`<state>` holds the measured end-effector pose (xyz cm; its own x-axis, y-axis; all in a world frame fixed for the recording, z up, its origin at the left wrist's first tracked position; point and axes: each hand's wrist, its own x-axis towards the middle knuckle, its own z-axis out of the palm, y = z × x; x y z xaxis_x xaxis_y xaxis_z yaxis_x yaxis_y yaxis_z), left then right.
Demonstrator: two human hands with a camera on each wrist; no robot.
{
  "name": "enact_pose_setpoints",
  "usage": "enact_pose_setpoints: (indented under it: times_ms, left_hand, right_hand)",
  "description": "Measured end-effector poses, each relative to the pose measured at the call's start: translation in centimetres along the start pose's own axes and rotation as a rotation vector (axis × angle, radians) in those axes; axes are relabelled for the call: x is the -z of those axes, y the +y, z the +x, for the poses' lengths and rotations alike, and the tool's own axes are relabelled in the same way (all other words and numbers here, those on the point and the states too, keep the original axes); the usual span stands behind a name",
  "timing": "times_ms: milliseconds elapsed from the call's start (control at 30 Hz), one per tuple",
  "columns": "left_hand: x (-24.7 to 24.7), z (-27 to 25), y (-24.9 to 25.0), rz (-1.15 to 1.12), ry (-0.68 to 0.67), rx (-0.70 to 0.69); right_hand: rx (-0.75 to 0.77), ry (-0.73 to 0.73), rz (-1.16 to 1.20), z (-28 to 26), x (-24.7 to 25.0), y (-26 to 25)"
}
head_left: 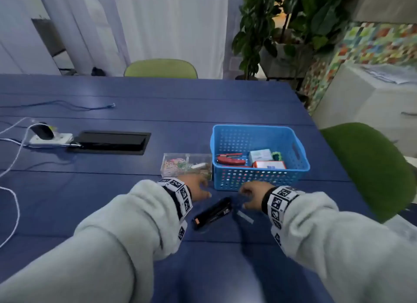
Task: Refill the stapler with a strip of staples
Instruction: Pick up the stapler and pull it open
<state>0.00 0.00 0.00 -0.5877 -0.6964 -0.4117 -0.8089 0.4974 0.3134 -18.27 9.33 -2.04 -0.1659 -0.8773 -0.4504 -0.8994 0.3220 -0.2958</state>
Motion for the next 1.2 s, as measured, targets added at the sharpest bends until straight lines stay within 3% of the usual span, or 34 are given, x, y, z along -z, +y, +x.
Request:
enact_pose_setpoints:
  times_ms: [200, 433, 800, 1000, 1200]
  left_hand:
    - [-3.5, 2.4, 0.7, -0.048, -0.18, -0.023]
    - [-5.7, 3.5, 0.8, -0.002, -0.226, -0.046]
    - [-4.6, 2.1, 1.1, -0.035, -0.074, -0.164]
    - [-3.2, -0.5, -2.1, -0.228, 0.081, -0.138]
    - [-2.6, -2.2, -5.9, -0.246, 0.163, -0.105]
  right_hand:
    - [0.013, -0.115, -0.088, 3.2, -2.0, -1.1]
    - [0.097, -0.143, -0.116, 4.9, -4.0, -1.6]
    - [0.085, -0.109, -0.1, 5.1, -4.5, -0.7]
    - [0.082, -0.116, -0.09, 4.6, -4.5, -0.1]
    - [0.052, -0.101, -0.078, 4.4, -4.8, -0.2]
